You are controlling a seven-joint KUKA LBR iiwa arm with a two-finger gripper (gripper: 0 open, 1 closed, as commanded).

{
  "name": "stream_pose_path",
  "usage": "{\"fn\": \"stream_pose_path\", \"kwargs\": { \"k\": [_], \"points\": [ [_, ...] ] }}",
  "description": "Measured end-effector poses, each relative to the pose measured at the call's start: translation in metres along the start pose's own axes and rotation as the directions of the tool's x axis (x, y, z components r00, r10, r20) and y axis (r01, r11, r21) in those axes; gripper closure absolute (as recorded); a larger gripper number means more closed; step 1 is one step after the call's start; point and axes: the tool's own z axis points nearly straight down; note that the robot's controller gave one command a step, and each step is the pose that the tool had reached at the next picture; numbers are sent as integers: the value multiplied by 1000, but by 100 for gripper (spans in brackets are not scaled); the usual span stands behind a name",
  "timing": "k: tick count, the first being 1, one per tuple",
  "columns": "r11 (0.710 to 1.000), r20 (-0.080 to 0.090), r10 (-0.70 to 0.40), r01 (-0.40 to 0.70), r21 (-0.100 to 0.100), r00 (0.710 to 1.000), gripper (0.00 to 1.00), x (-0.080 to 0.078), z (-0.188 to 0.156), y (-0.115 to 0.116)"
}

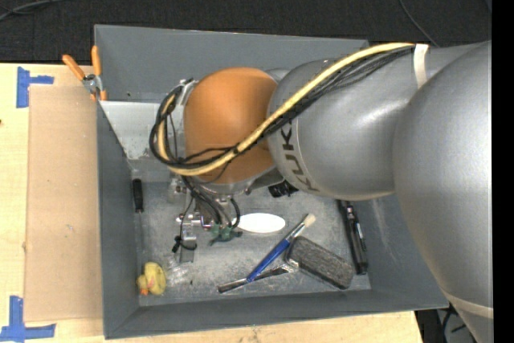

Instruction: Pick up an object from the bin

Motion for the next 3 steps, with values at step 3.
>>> {"fn": "stream_pose_path", "kwargs": {
  "k": [3],
  "points": [
    [995,8,96,-96,-5,995,0,-31,65,-76]
  ]
}}
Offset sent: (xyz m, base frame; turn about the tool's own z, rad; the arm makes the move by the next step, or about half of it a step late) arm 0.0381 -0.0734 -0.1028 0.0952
